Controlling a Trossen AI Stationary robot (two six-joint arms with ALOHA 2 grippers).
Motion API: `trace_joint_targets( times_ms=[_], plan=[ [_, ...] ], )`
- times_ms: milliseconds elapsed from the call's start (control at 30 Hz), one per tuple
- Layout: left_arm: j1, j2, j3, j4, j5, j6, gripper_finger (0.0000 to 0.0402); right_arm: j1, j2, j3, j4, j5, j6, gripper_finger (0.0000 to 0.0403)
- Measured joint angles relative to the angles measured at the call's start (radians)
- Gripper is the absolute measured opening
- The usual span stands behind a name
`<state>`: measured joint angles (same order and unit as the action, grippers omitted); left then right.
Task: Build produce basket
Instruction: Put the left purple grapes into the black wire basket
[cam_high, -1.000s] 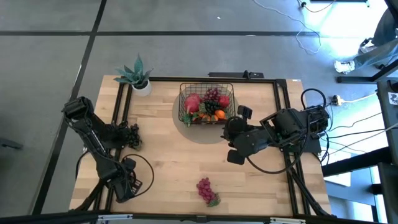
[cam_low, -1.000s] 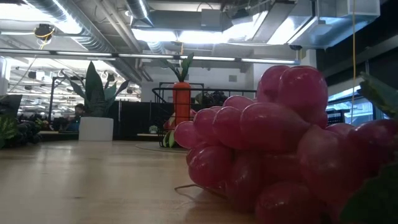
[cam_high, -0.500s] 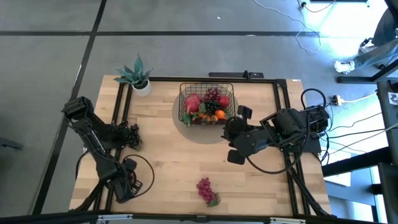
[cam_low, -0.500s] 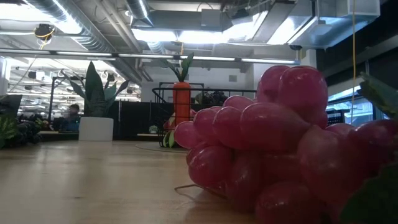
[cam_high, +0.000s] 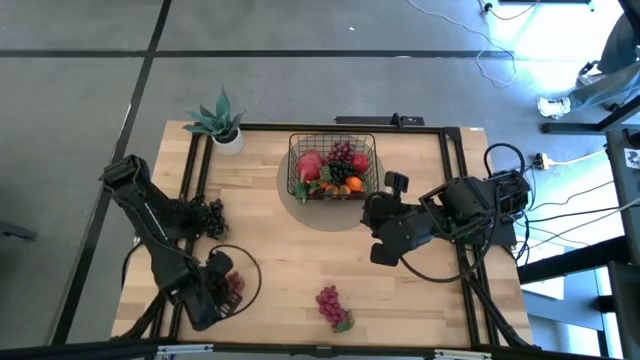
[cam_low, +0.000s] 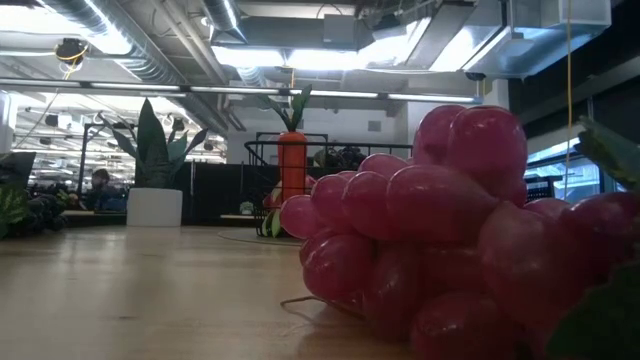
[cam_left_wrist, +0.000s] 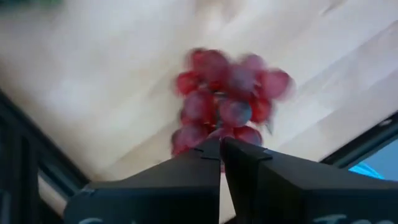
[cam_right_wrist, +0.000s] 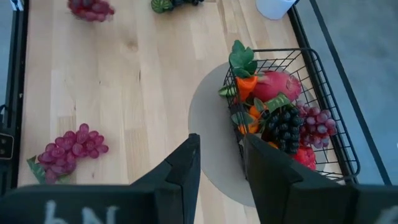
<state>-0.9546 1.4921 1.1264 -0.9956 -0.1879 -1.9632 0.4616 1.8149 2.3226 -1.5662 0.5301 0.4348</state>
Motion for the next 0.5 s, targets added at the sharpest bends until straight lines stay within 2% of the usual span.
trace_joint_targets(
  times_ms=[200,300,400,500],
  plan=[
    [0.089,0.000,0.170,-0.212,-0.138,0.151,0.0000,0.023,-0.002,0.000,-0.007,0.009,-0.022,0.0113],
    [0.148,0.000,0.266,-0.315,-0.252,0.235,0.0000,0.031,-0.010,0.000,-0.006,0.047,-0.016,0.0113],
    [0.218,0.000,0.362,-0.396,-0.363,0.345,0.0000,0.035,-0.025,0.000,-0.005,0.053,0.001,0.0113],
    [0.296,0.000,0.465,-0.460,-0.425,0.489,0.0000,0.035,-0.031,0.000,-0.005,0.061,0.004,0.0113]
  ],
)
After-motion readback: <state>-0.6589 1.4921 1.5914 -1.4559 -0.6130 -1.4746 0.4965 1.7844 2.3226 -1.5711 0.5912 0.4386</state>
